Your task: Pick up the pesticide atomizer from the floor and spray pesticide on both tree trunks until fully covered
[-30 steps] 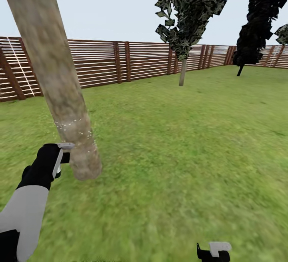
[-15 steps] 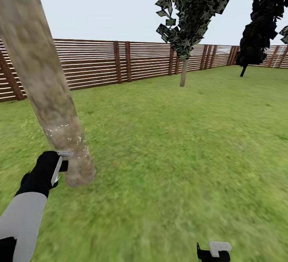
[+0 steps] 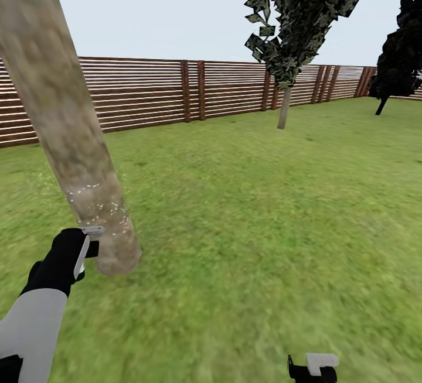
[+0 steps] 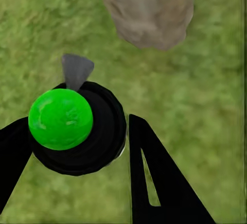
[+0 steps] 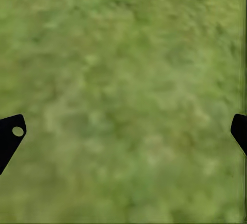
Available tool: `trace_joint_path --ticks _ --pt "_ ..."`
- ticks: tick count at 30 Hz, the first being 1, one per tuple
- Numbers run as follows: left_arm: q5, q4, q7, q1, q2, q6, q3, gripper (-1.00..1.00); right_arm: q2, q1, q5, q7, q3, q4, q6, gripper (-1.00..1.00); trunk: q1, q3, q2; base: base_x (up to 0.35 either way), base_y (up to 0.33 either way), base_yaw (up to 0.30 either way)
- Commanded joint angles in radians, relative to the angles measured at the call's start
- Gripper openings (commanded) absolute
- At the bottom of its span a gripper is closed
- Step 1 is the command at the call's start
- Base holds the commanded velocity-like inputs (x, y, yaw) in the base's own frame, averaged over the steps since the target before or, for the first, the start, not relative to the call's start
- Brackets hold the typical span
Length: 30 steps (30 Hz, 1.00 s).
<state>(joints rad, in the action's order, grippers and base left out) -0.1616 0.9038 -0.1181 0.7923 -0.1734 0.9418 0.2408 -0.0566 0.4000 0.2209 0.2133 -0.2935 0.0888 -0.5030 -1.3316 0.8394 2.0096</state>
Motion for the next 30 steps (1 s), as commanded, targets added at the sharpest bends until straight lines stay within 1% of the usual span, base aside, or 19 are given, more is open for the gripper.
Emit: trace_joint_path --ticks 1,9,12,24,30 --pt "-0.006 0.001 0.001 0.001 0.0 0.005 0.0 -1.0 0.0 0.0 0.008 0.003 -0.009 0.0 -0.002 1.0 0.0 0.001 0.0 0.096 -0.262 0.001" --pt "-0.006 0.014 0.0 0.001 0.0 0.006 0.0 -1.0 0.0 0.0 0.008 0.003 -0.009 0.0 -0.002 1.0 0.0 0.001 0.0 0.094 -0.263 0.0" --pt "-0.008 0.015 0.0 0.01 0.001 0.008 0.001 -1.0 0.0 0.0 0.008 0.003 -0.009 0.0 -0.002 1.0 0.0 0.001 0.0 0.094 -0.263 0.064" --pt "-0.009 0.018 0.0 0.02 0.003 0.011 0.0 -1.0 0.0 0.0 0.008 0.003 -0.009 0.0 -0.002 1.0 0.0 0.001 0.0 0.124 -0.259 0.268" --pt "-0.01 0.01 -0.001 0.002 0.0 0.005 0.003 -1.0 0.0 0.0 0.008 0.003 -0.009 0.0 -0.002 1.0 0.0 0.001 0.0 0.051 -0.262 0.276"
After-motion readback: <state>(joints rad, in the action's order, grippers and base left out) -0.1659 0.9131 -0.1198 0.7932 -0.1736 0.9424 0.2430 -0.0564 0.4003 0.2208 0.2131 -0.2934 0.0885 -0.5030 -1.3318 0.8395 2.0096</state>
